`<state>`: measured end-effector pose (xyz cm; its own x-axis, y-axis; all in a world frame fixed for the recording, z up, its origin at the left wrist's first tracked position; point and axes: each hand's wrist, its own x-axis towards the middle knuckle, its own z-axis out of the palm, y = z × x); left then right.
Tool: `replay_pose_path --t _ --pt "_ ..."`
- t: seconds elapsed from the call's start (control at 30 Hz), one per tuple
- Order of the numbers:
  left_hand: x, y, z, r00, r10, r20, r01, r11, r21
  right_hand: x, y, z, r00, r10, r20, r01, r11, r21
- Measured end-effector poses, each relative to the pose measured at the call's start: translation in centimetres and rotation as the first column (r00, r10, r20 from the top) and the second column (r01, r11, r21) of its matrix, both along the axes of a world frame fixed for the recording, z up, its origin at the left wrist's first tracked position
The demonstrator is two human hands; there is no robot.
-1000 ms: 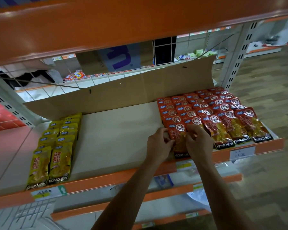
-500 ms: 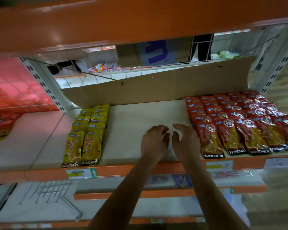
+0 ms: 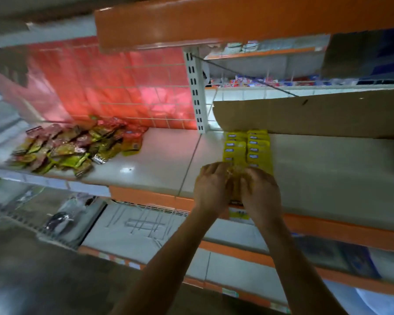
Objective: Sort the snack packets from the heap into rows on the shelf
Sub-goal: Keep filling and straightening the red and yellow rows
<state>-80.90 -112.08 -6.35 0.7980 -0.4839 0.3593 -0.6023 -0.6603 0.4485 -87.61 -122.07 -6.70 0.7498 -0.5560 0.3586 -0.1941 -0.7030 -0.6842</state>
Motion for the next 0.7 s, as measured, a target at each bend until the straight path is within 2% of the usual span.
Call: replay_pose_path --t 0.17,0.37,0.57,0.7 --pt "4.5 5.5 -0.7 0.998 0.065 0.011 -0.065 0.994 0.083 3.9 4.9 -0.5 0.998 0.029 -0.051 -0.029 0.999 0.014" --pt "10.0 9.6 -0.9 0.971 0.240 -0.019 -0.236 0.964 0.125 11.1 8.4 0.3 0.991 0.128 -0.046 -0.127 0.992 0.028" --pt "16.3 15.7 -0.7 0.911 0.410 -0.036 -0.400 0.902 0.163 18.2 12.8 -0.2 0.936 0.290 -0.201 -0.274 0.956 0.103" --pt "20.9 18.4 -0.5 0.902 0.430 -0.024 -0.425 0.897 0.119 22.7 15.0 -1.0 0.916 0.291 -0.277 -0.270 0.956 0.114"
